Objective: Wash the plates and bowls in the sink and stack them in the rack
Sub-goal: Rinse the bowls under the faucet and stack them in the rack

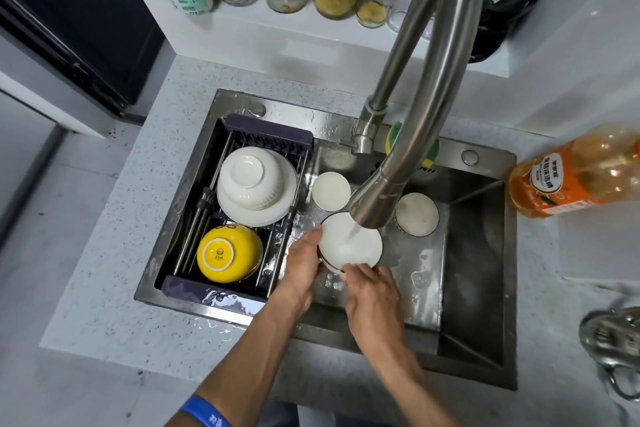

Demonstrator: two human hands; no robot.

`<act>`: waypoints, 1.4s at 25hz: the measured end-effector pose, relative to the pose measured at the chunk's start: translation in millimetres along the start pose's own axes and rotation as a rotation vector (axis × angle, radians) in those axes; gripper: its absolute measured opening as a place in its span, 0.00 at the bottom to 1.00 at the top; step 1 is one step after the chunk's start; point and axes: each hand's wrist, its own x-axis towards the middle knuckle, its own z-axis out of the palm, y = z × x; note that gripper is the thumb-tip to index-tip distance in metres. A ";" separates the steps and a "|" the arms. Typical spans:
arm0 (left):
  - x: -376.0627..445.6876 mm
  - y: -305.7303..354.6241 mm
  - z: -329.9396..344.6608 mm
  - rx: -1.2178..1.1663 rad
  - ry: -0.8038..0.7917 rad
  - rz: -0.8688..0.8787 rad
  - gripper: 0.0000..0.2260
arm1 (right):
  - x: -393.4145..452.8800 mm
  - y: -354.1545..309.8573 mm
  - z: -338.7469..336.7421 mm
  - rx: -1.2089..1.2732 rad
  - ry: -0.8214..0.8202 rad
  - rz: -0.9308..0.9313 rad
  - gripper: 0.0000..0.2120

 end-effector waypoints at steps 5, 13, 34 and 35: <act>3.6 -2.0 5.8 0.063 -0.042 0.069 0.10 | 20.8 -13.4 -1.4 1.154 -0.026 0.836 0.07; 11.9 7.5 43.1 0.327 -0.089 0.103 0.09 | 18.2 13.0 -30.4 1.955 -0.102 1.246 0.07; 18.9 -10.7 -16.1 1.319 -0.348 0.739 0.16 | 53.5 22.7 -10.5 1.357 -0.447 1.012 0.13; 14.1 -8.9 -17.1 1.466 -0.309 0.823 0.15 | 55.2 18.8 -10.1 1.314 -0.425 0.995 0.13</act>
